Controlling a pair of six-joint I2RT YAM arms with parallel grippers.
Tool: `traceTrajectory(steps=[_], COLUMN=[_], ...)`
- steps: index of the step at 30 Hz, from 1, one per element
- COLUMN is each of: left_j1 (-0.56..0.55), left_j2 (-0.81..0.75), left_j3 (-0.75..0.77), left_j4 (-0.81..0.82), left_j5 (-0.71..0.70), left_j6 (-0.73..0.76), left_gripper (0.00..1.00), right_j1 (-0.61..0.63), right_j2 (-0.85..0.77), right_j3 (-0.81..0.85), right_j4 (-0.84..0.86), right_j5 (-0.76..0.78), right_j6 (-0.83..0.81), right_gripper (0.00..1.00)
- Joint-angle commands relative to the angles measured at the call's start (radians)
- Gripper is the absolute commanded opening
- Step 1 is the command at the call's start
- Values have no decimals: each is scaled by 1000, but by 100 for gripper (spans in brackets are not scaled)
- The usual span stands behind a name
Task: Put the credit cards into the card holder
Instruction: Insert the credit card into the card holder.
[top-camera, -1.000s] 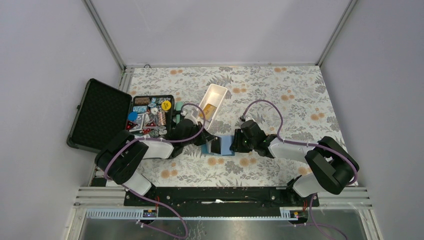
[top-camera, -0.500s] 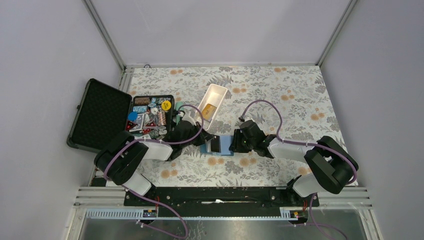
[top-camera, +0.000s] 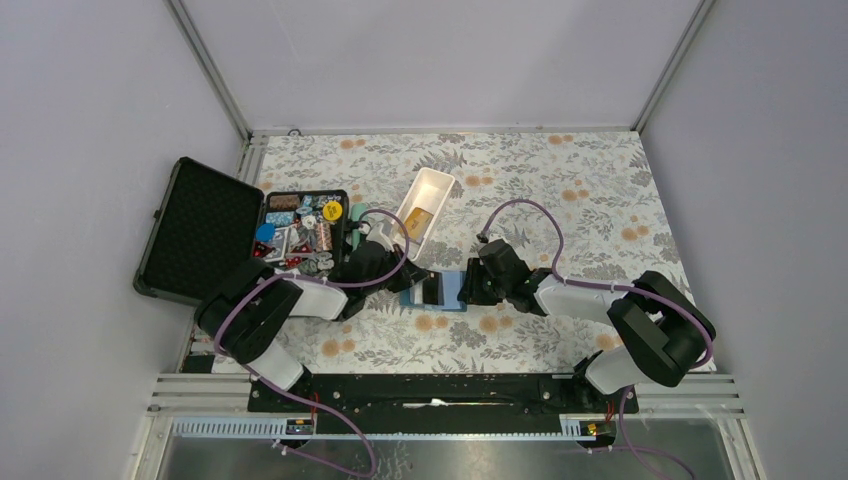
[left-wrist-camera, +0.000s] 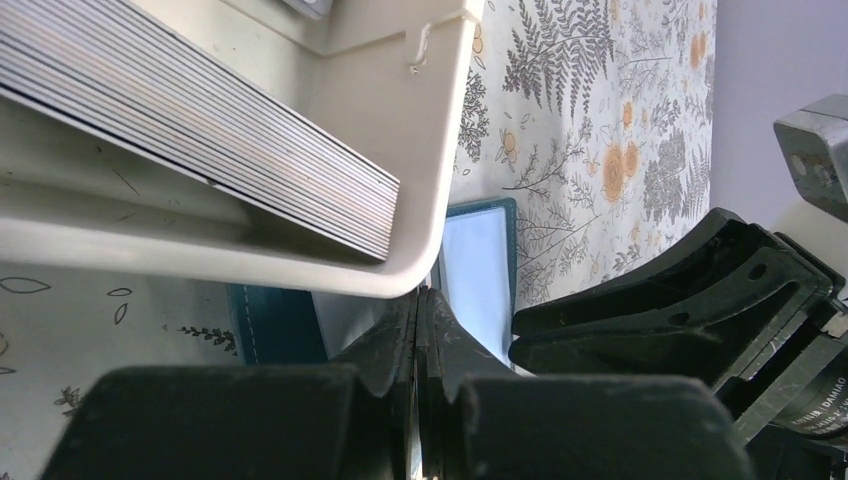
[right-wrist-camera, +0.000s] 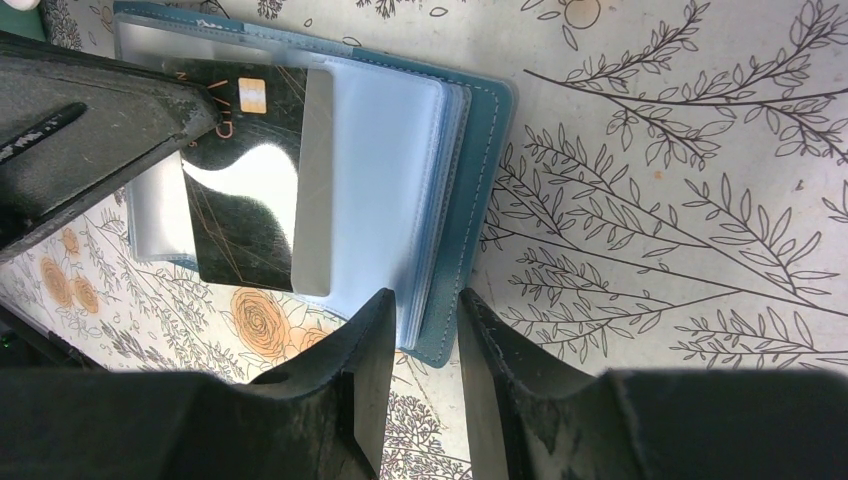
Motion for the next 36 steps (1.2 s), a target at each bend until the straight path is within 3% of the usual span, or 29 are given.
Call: traceTrajectory(steps=[1,9,26,36], left_j1=[-5,-13,-41,-75], left_j2=[35,58,-26,-84], left_j3=[29,46,122,170], left_j4=[13,7,-256,-420], left_j5=[41,52,-49,-124], left_j6=[35,39,141,162], left_gripper=[0,0,32,44], right_j1=[18,20,21,23], right_j2=[16,14,0,0], right_j3=[28,28,26,26], right_j4=[-7,-7,-16,-19], right_j5=[-1,2,12,14], right_j6=[10,11,10,10], right_gripper=[36,36,36,36])
